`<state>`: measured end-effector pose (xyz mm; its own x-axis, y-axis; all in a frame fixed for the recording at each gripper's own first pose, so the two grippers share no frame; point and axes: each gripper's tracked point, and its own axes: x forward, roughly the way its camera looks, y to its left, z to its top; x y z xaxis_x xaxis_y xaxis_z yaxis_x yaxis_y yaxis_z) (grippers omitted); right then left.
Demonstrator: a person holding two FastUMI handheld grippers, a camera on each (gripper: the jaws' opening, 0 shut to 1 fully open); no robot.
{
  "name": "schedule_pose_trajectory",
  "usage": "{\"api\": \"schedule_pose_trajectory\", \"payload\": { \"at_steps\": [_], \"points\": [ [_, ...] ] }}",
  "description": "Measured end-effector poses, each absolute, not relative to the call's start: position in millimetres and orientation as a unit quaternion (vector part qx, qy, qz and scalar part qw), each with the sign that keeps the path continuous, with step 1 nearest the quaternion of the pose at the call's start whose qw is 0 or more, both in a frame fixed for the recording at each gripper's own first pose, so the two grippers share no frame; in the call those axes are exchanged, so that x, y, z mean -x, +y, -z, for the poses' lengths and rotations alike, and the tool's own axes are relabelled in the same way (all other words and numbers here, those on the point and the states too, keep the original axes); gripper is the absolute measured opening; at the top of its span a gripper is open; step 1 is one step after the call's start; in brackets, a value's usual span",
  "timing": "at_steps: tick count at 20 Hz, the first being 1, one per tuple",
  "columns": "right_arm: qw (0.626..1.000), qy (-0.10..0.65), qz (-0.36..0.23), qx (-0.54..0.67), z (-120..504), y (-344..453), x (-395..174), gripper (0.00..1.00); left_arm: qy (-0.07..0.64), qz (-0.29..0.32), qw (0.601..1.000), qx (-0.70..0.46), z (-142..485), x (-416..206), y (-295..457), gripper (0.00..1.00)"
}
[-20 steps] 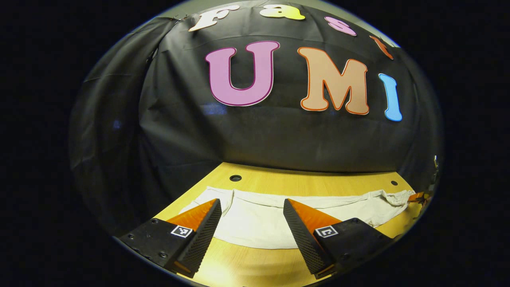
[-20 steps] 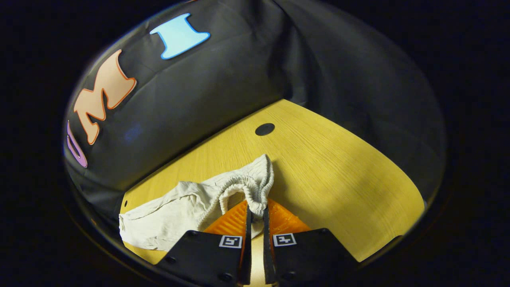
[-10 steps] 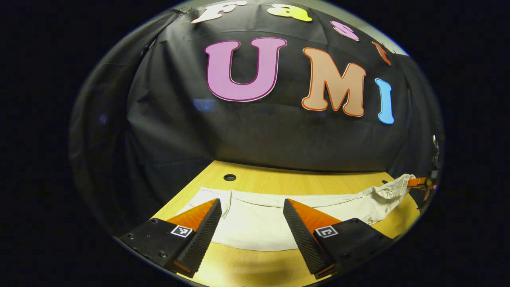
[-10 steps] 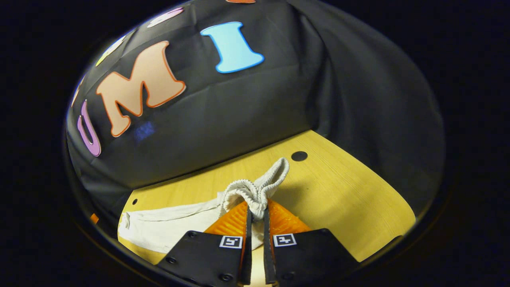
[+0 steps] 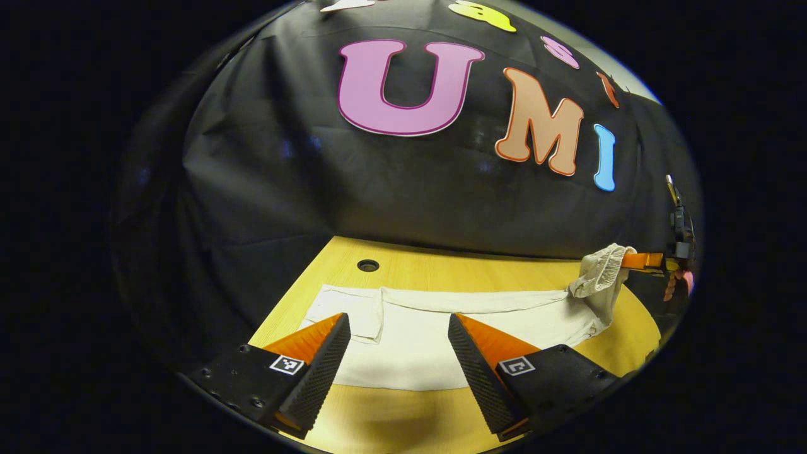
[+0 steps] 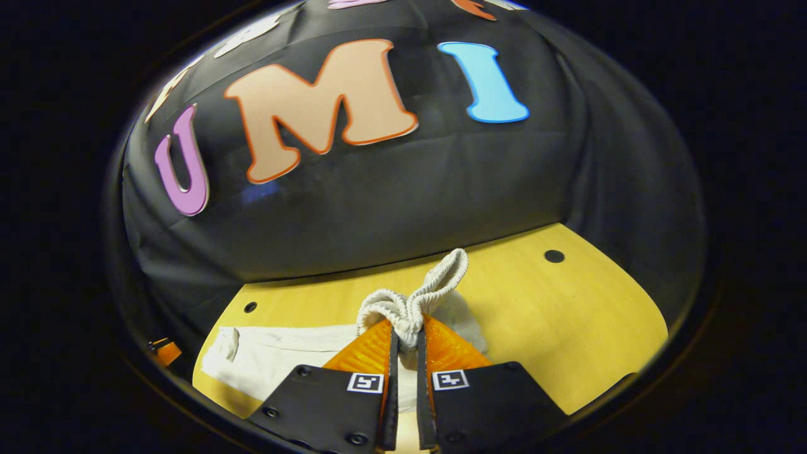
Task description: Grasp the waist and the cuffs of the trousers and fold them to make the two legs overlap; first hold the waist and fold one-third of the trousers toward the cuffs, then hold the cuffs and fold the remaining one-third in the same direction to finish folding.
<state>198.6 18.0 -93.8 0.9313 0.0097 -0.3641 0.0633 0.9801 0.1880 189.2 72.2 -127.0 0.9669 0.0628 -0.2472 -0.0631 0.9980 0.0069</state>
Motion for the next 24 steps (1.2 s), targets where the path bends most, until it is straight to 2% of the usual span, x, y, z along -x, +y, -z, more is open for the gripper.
{"api": "schedule_pose_trajectory", "payload": {
  "at_steps": [3, 4, 5, 9, 10, 12, 13, 14, 15, 16, 17, 20, 21, 22, 24],
  "points": [
    [0.978, 0.191, -0.018, -0.078, 102.5, 83.4, -205.4, 0.14, 0.132, -0.03, 0.991, 0.006, 134.8, -189.9, 97.0, 0.95],
    [0.977, 0.198, -0.027, -0.069, 110.1, 99.5, -206.5, 0.09, 0.137, -0.031, 0.99, 0.008, 139.9, -190.4, 106.7, 0.95],
    [0.976, 0.203, -0.037, -0.061, 119.3, 117.5, -207.7, 0.14, 0.141, -0.033, 0.989, 0.011, 143.1, -190.7, 113.9, 0.96],
    [0.971, 0.233, -0.053, -0.025, 155.4, 157.5, -207.2, 0.15, 0.156, -0.037, 0.987, 0.014, 157.8, -190.8, 137.8, 0.95],
    [0.968, 0.244, -0.059, -0.018, 165.5, 163.1, -203.9, 0.18, 0.16, -0.035, 0.986, 0.014, 161.2, -190.7, 141.6, 0.95],
    [0.963, 0.261, -0.064, 0.001, 182.0, 169.0, -200.3, 0.18, 0.167, -0.034, 0.985, 0.017, 169.8, -193.2, 148.6, 0.95],
    [0.962, 0.266, -0.068, 0.007, 186.9, 172.2, -197.3, 0.12, 0.173, -0.036, 0.984, 0.017, 174.1, -193.9, 152.3, 0.95],
    [0.959, 0.273, -0.074, 0.01, 191.3, 175.9, -193.7, 0.22, 0.178, -0.04, 0.983, 0.017, 180.1, -196.2, 157.2, 0.95],
    [0.956, 0.282, -0.082, 0.007, 195.3, 180.5, -189.0, 0.19, 0.181, -0.045, 0.982, 0.017, 183.2, -199.5, 161.8, 0.95],
    [0.953, 0.29, -0.09, 0.002, 197.9, 185.0, -184.8, 0.36, 0.181, -0.051, 0.982, 0.018, 187.9, -202.0, 166.8, 0.96],
    [0.949, 0.297, -0.101, -0.004, 199.2, 187.0, -180.1, 0.4, 0.185, -0.054, 0.981, 0.02, 192.5, -204.1, 170.8, 0.96],
    [0.95, 0.297, -0.091, 0.011, 202.1, 178.5, -177.2, 0.92, 0.205, -0.072, 0.976, 0.03, 213.2, -205.5, 184.0, 0.96],
    [0.95, 0.298, -0.087, 0.012, 202.7, 176.7, -176.0, 0.92, 0.21, -0.075, 0.974, 0.034, 218.7, -205.3, 187.5, 0.96],
    [0.951, 0.299, -0.084, 0.01, 202.3, 174.4, -175.1, 0.96, 0.216, -0.08, 0.972, 0.037, 226.0, -205.0, 192.3, 0.95],
    [0.952, 0.298, -0.073, 0.004, 199.4, 165.9, -174.7, 0.96, 0.229, -0.087, 0.969, 0.038, 238.2, -205.0, 200.5, 0.95]
  ]
}}
